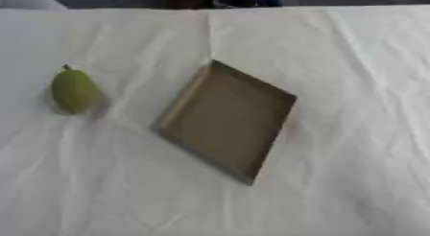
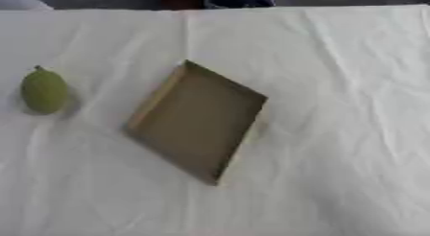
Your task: Pick up objects on the table and place them in the box.
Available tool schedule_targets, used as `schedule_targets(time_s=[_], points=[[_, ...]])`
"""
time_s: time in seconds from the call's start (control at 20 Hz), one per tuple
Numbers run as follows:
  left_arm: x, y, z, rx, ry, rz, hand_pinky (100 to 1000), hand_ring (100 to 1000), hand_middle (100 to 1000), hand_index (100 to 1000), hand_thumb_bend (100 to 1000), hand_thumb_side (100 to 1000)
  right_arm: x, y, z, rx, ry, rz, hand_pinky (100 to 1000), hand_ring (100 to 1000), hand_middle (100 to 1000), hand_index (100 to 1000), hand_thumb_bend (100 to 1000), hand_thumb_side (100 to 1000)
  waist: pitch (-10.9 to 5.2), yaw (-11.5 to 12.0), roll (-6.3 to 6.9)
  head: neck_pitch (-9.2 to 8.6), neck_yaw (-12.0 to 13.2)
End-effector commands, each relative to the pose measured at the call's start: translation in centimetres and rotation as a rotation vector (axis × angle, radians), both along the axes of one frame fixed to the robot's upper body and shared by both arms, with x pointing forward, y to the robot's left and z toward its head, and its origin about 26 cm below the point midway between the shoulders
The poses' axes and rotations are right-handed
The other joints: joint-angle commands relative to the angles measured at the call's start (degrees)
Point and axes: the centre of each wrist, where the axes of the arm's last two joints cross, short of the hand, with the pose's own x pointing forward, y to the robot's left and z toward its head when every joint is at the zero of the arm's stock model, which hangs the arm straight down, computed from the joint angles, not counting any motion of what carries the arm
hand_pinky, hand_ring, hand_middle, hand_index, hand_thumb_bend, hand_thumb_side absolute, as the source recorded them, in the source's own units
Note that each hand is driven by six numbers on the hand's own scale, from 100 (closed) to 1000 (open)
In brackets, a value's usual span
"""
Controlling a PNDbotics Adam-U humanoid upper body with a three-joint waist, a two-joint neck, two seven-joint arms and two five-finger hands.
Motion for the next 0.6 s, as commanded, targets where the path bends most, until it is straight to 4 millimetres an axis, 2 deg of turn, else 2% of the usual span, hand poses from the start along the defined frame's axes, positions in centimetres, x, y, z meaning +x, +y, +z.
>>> schedule_targets(time_s=[0.05, 0.35, 0.6], points=[[0.1, 1.6, 0.9, 0.158, 0.051, 0.014, 703, 546, 636, 743, 100, 586, -0.3, -0.3, 1.3, -0.046, -0.023, -0.007, 717, 630, 617, 747, 100, 254, -1.07, -0.04, 0.21, -0.11, -0.11], [-0.4, 5.8, -2.3, 0.347, 0.181, -0.012, 707, 549, 648, 756, 100, 496, -0.3, -0.4, 1.4, -0.055, -0.020, -0.007, 717, 630, 617, 747, 100, 254, -1.18, -0.05, 0.72, 0.08, -0.10], [-0.6, 8.0, -3.0, 0.483, 0.235, -0.054, 713, 562, 664, 773, 100, 407, -0.2, -0.4, 1.5, -0.061, -0.020, -0.005, 717, 630, 617, 747, 100, 253, -1.15, -0.18, 0.76, 0.24, 0.06]])
